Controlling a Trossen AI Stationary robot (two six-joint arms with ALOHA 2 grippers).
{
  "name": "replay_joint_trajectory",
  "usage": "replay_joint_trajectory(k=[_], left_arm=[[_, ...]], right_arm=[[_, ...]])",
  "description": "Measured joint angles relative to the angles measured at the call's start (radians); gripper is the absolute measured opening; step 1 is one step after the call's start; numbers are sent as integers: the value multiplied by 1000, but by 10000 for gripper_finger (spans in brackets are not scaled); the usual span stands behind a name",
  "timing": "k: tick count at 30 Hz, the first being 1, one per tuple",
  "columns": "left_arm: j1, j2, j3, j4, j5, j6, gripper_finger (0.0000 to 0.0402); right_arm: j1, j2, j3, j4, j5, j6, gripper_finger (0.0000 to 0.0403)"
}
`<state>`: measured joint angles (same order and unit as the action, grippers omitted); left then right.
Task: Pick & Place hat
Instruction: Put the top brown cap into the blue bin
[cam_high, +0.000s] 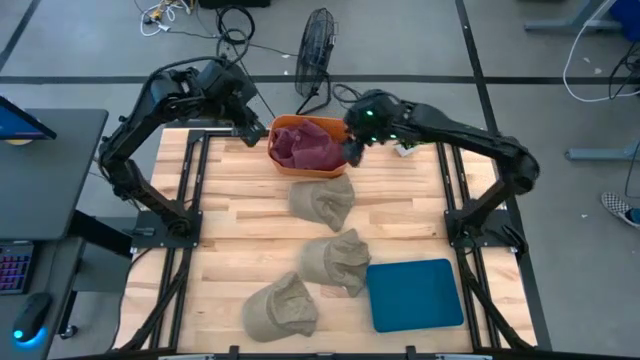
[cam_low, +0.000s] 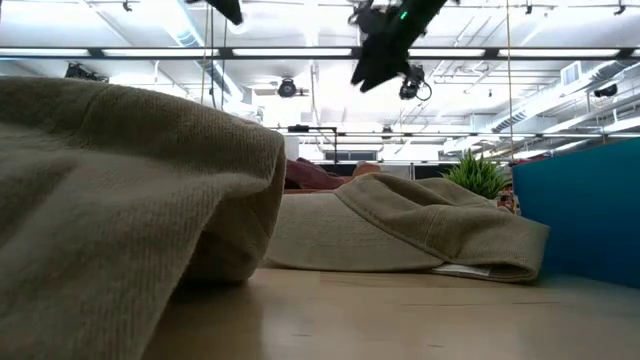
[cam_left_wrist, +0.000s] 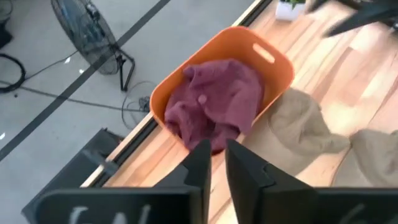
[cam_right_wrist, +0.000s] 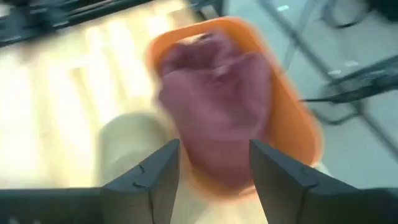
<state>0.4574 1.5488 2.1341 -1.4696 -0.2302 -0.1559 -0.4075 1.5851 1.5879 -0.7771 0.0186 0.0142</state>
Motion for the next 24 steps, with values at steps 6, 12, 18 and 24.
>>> replay_joint_trajectory(k=[6,12,18,24], left_arm=[[-52,-55,0,-101,-73,-106,102],[-158,-112,-39,-99,-88,-221,116],[-273,-243,-350,-77,-158,-443,111],[-393,-368,-761,234,-161,-620,102]], right_arm=[[66,-60,0,-148,-56,24,194],[137,-47,0,-234,-65,-48,194],[189,-7,0,-255,-65,-26,194],[228,75,0,-236,-72,-31,194]])
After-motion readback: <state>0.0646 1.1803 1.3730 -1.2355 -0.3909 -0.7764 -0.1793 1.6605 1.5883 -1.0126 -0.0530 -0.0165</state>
